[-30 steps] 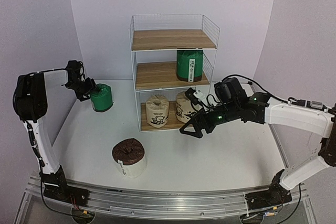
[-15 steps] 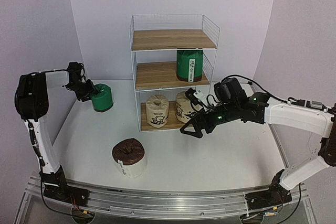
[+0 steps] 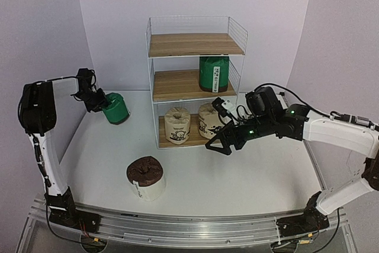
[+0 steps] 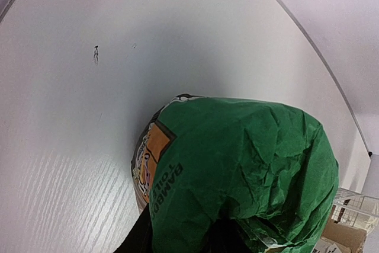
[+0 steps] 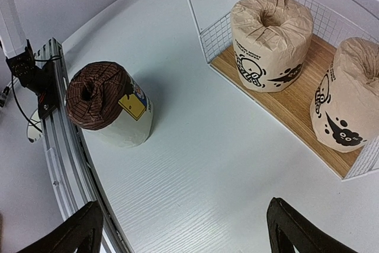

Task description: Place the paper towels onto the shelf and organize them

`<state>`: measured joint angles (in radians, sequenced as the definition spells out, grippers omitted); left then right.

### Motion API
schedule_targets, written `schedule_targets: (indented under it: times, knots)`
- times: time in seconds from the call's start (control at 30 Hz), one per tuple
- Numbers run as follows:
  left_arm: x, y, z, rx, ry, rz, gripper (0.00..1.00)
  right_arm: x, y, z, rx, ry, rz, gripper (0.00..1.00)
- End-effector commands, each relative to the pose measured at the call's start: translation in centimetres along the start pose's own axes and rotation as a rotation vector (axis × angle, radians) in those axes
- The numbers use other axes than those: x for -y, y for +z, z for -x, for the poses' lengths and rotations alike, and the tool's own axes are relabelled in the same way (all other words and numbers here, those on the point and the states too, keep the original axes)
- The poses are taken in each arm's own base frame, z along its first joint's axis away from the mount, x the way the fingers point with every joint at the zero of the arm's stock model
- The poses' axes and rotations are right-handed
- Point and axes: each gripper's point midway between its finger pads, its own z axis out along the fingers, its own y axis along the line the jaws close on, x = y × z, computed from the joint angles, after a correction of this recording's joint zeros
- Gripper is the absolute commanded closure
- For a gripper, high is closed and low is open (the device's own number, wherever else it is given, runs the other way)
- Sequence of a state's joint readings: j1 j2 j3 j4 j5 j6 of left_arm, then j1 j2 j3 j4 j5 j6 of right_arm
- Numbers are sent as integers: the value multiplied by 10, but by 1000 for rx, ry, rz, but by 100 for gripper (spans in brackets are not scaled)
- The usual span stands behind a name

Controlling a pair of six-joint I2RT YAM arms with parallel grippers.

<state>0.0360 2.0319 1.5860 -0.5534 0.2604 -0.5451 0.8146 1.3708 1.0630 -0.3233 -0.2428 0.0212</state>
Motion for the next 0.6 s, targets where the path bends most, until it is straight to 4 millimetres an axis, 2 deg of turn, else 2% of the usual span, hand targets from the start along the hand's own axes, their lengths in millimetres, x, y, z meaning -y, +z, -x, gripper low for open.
schedule_targets:
  times: [0.0, 0.13, 0.3, 0.4, 0.47, 0.57]
  knots:
    - [10, -33, -14, -30, -81, -16, 95, -6, -11, 2, 20, -21, 14, 7]
    - [18, -70, -26, 7, -154, -66, 97, -7, -15, 3, 31, -24, 15, 8]
    - [26, -130, -61, 52, -209, -130, 96, -6, -18, 0, 34, -12, 1, 8]
    - [22, -166, -94, 55, -225, -141, 96, -8, -19, -6, 28, 3, 12, 8]
    - [28, -192, -116, 54, -218, -196, 96, -6, -20, -9, 28, 19, -1, 8]
    - [25, -216, -154, -24, -212, -217, 96, -3, -23, -14, 29, 48, -19, 8]
